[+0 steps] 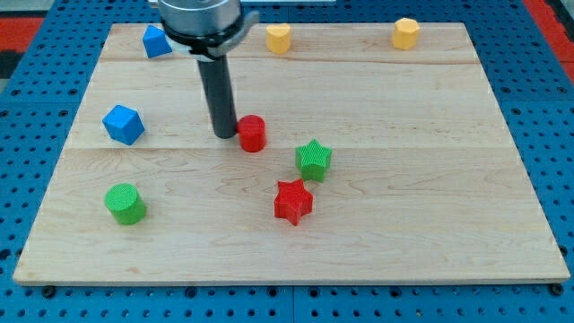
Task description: Separate green star from red circle
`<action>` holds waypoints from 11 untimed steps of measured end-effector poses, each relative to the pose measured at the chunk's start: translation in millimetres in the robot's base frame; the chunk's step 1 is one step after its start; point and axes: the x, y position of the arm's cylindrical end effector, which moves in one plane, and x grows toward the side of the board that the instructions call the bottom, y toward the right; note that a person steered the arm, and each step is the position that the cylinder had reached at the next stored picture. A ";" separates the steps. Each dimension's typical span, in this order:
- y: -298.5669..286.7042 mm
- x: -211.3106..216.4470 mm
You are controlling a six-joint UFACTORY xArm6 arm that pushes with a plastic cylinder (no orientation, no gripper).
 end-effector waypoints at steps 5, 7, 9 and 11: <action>88.8 41.2; 91.6 25.5; 111.5 60.0; 102.3 50.4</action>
